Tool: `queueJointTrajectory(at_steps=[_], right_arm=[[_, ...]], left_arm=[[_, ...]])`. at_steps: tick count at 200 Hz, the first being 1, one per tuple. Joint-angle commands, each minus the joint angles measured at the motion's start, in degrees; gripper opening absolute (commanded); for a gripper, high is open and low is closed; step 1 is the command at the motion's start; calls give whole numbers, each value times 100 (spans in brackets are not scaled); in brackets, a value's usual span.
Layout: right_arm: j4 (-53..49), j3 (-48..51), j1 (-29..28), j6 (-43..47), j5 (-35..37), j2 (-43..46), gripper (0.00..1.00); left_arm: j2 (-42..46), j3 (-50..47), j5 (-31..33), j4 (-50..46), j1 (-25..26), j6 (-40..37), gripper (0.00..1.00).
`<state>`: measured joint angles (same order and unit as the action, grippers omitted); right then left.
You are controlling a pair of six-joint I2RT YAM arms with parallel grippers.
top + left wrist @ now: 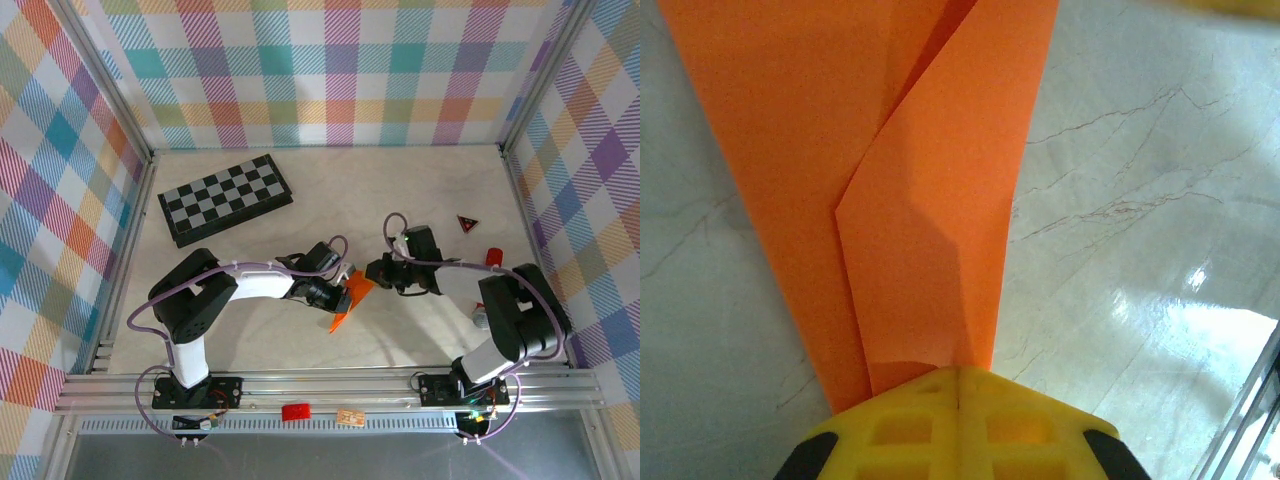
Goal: Fold a paper plane with a square sheet of paper (pick it up from the middle)
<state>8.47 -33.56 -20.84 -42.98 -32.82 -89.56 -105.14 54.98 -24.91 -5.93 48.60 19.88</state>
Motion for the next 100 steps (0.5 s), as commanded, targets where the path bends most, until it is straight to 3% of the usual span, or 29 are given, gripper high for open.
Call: queueJointTrajectory(at_steps=[1, 29, 65, 100], right_arm=[[-89, 56, 20, 40, 105, -329, 3], [-893, -194, 19, 319, 583, -649, 0], [-838, -116, 19, 310, 478, -746, 0], [-825, -67, 19, 273, 522, -762, 0]], left_arm=[[-164, -233, 437, -1058, -14, -68, 0], [138, -142, 288, -807, -16, 16, 0], [602, -51, -43, -416, -15, 488, 0], [356, 71, -541, 419, 47, 1151, 0]])
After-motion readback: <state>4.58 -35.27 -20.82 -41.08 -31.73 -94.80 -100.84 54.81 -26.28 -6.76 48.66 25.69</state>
